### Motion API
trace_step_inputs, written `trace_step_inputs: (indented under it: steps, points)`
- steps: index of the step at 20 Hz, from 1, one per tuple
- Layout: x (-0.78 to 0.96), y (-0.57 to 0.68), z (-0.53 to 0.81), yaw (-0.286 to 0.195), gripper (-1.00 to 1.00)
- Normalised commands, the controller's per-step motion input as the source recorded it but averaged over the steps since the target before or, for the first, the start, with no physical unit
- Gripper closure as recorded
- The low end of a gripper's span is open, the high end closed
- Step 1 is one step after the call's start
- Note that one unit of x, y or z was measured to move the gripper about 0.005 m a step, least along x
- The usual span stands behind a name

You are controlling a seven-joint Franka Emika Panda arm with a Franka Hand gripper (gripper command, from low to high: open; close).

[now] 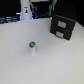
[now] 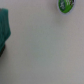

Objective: Open the kcup holder, insert the kcup into the holder, and close the kcup holder

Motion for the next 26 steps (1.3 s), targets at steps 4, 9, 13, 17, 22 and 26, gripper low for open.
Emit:
trace_step_inputs:
  steps: [4, 9, 13, 17, 22, 26]
  points:
    - [-0.4, 0.37, 0.02, -0.105, -1.0]
    - [-0.45, 0.43, 0.0, -0.13, -1.0]
    - [-0.39, 0.5, 0.01, -0.148, -1.0]
    - [-0.28, 0.56, -0.03, -0.16, -1.0]
    - [-0.19, 0.63, -0.03, -0.169, -1.0]
    - [-0.1, 0.67, -0.06, -0.172, -1.0]
